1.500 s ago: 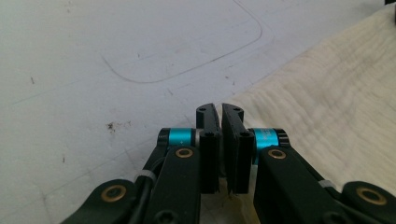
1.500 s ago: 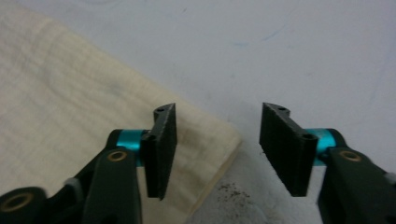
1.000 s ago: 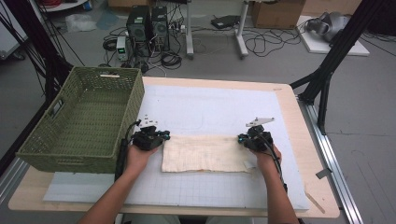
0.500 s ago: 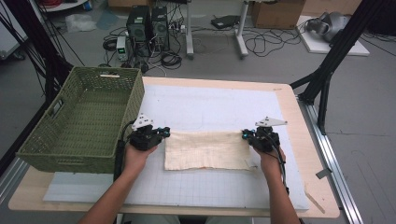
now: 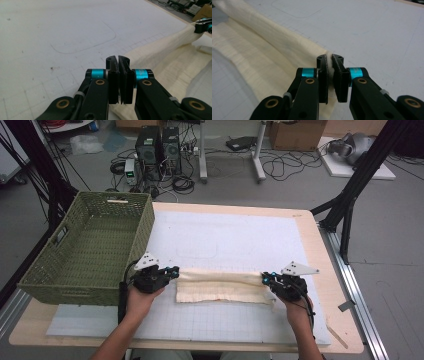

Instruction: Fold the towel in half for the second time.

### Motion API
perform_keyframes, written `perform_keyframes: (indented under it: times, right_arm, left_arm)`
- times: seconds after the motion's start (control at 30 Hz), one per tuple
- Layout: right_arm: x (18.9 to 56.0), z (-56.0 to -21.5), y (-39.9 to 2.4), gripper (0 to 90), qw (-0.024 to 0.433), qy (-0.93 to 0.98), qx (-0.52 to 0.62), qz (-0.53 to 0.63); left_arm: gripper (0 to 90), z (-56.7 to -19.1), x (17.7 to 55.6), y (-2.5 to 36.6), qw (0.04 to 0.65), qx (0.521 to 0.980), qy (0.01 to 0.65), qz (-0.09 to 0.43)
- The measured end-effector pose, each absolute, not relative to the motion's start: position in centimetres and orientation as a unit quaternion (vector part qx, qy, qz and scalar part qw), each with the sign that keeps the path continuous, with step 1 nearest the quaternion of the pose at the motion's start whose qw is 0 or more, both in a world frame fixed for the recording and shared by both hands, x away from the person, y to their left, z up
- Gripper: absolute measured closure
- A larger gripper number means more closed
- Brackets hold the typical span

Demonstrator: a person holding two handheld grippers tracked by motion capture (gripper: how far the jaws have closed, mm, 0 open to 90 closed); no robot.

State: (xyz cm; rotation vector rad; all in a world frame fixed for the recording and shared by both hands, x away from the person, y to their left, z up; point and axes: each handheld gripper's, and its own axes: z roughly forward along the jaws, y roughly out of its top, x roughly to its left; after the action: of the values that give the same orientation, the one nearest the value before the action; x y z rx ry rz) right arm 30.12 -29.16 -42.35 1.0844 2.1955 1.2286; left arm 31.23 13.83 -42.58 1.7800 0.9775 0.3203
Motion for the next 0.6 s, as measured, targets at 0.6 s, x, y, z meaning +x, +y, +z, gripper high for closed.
perform_keyframes:
  times: [0.6]
  right_arm:
    - [26.9,-43.6,-29.6,83.7,0.174,0.808,0.364,0.429]
  left_arm:
    - [85.5,-44.1,28.3,13.4,0.475,0.773,0.404,0.115]
